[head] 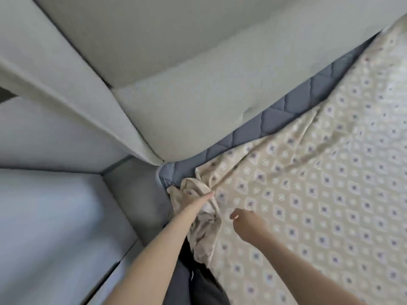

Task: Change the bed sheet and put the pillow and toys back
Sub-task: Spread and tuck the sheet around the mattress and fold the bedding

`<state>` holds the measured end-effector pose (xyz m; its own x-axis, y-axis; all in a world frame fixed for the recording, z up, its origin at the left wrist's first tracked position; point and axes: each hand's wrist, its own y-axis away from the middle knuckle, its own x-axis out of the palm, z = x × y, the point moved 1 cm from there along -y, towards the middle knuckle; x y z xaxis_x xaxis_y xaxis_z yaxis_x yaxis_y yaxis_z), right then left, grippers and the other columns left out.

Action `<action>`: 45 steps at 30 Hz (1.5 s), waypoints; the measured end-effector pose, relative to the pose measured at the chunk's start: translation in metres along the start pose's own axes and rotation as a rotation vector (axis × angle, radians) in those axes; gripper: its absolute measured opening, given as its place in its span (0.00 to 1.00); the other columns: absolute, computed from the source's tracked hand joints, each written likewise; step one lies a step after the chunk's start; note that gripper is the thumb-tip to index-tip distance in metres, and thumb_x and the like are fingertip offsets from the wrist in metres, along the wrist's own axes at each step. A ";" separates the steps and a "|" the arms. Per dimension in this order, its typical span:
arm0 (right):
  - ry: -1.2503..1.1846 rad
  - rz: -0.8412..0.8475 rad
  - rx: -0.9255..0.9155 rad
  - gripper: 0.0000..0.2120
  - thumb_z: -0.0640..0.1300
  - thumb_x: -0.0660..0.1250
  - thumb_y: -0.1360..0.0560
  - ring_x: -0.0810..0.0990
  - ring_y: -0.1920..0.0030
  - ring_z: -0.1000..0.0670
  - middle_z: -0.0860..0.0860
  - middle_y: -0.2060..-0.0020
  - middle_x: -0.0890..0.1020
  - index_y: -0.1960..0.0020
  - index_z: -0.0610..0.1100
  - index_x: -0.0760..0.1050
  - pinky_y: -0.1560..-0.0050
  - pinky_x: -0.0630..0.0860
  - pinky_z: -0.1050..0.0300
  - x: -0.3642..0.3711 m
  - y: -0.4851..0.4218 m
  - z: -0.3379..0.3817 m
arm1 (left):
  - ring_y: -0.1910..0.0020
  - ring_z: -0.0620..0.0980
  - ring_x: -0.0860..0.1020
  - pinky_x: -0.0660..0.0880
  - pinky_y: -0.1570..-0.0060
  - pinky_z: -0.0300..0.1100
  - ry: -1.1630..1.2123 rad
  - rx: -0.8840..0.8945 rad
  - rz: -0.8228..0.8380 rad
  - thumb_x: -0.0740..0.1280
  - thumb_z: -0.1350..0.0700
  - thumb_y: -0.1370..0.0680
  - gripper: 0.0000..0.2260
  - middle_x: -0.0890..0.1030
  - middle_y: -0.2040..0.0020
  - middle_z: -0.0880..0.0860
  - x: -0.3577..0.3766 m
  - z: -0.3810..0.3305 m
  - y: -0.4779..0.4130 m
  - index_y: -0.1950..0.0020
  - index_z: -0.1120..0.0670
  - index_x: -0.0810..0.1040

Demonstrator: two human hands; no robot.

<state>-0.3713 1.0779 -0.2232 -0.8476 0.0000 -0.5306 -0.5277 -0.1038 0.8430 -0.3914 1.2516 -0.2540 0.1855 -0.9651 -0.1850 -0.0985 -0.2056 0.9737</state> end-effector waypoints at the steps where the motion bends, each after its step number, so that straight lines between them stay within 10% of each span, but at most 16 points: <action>1: 0.002 -0.004 0.004 0.17 0.44 0.54 0.23 0.78 0.46 0.47 0.50 0.45 0.80 0.40 0.56 0.75 0.55 0.68 0.57 0.003 -0.002 -0.002 | 0.34 0.58 0.71 0.69 0.35 0.48 -0.046 0.031 -0.047 0.72 0.41 0.30 0.39 0.70 0.31 0.57 0.002 0.003 -0.006 0.26 0.58 0.62; 7: 0.012 -0.060 -0.017 0.17 0.42 0.53 0.23 0.81 0.54 0.46 0.49 0.50 0.81 0.41 0.54 0.75 0.57 0.72 0.57 0.004 -0.012 -0.004 | 0.29 0.57 0.64 0.64 0.32 0.46 -0.015 0.200 -0.143 0.62 0.50 0.20 0.31 0.60 0.24 0.55 -0.011 0.022 -0.017 0.22 0.55 0.52; 13: -0.071 -0.094 -0.166 0.18 0.39 0.54 0.22 0.77 0.56 0.50 0.49 0.43 0.78 0.37 0.50 0.74 0.66 0.70 0.60 0.005 -0.023 0.028 | 0.35 0.54 0.71 0.69 0.41 0.44 -0.004 0.417 -0.112 0.61 0.54 0.20 0.23 0.72 0.32 0.51 -0.068 0.043 -0.005 0.25 0.48 0.62; 20: 0.089 -0.207 -0.494 0.20 0.36 0.61 0.26 0.76 0.48 0.46 0.49 0.37 0.71 0.36 0.47 0.65 0.57 0.76 0.51 0.006 -0.026 0.105 | 0.49 0.53 0.70 0.67 0.59 0.44 -0.298 0.642 -0.539 0.60 0.61 0.22 0.08 0.69 0.51 0.51 -0.109 0.050 -0.003 0.60 0.57 0.74; 24: 0.068 -0.194 -0.496 0.28 0.35 0.61 0.26 0.78 0.50 0.46 0.50 0.36 0.75 0.30 0.47 0.55 0.71 0.64 0.60 0.010 -0.033 0.130 | 0.50 0.55 0.74 0.68 0.60 0.44 -0.133 0.565 -0.703 0.57 0.62 0.21 0.14 0.71 0.46 0.54 -0.134 0.058 -0.007 0.48 0.53 0.83; 30: 0.167 -0.121 -0.307 0.39 0.39 0.58 0.25 0.78 0.66 0.49 0.49 0.55 0.80 0.22 0.51 0.38 0.73 0.69 0.59 0.013 -0.045 0.151 | 0.50 0.56 0.77 0.70 0.52 0.42 0.134 0.463 -0.724 0.57 0.57 0.18 0.17 0.68 0.36 0.57 -0.158 0.081 -0.017 0.30 0.51 0.69; 35: 0.256 -0.103 -0.270 0.26 0.44 0.55 0.22 0.78 0.59 0.46 0.47 0.56 0.79 0.25 0.47 0.54 0.72 0.69 0.59 0.019 -0.060 0.164 | 0.41 0.50 0.72 0.71 0.46 0.42 0.153 0.502 -0.357 0.66 0.51 0.23 0.28 0.69 0.32 0.54 -0.142 0.089 -0.039 0.25 0.50 0.61; 42: 0.356 -0.290 -0.463 0.10 0.47 0.60 0.27 0.77 0.52 0.45 0.52 0.59 0.79 0.54 0.49 0.80 0.55 0.71 0.55 0.010 -0.070 0.150 | 0.27 0.49 0.62 0.64 0.38 0.40 -0.016 0.767 -0.397 0.66 0.57 0.23 0.31 0.54 0.23 0.49 -0.122 0.065 -0.078 0.23 0.44 0.57; 45: 0.472 -0.376 -0.597 0.13 0.45 0.61 0.26 0.68 0.42 0.46 0.54 0.45 0.75 0.56 0.46 0.84 0.40 0.64 0.53 0.009 -0.076 0.139 | 0.29 0.50 0.65 0.69 0.40 0.45 -0.274 0.875 -0.352 0.69 0.52 0.24 0.34 0.60 0.25 0.48 -0.113 0.041 -0.082 0.23 0.43 0.55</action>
<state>-0.3463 1.2241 -0.2799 -0.4399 -0.2618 -0.8590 -0.5393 -0.6878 0.4858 -0.4443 1.3710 -0.3185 0.1203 -0.8071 -0.5780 -0.7911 -0.4297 0.4354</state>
